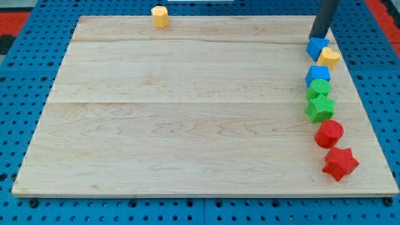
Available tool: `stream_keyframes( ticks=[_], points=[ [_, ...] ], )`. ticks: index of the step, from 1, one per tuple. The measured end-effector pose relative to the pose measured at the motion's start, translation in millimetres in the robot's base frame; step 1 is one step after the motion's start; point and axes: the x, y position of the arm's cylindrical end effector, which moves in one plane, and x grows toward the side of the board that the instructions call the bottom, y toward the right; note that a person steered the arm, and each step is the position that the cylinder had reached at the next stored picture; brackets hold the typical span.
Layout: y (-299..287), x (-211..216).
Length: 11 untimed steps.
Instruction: Make a vertical line with blue blocks and yellow heart
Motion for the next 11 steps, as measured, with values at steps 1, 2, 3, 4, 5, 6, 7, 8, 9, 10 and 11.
stream_keyframes(
  ticks=[1, 2, 3, 4, 5, 6, 7, 8, 9, 10, 11],
  points=[
    [0.0, 10.7],
    [2.3, 12.2],
    [35.4, 1.8],
    [76.9, 9.1],
    [77.7, 33.1],
    [77.1, 50.0],
    [60.7, 52.0],
    [46.4, 54.3],
    [26.5, 55.7],
    [2.5, 55.7],
    [-6.3, 55.2]
  ],
)
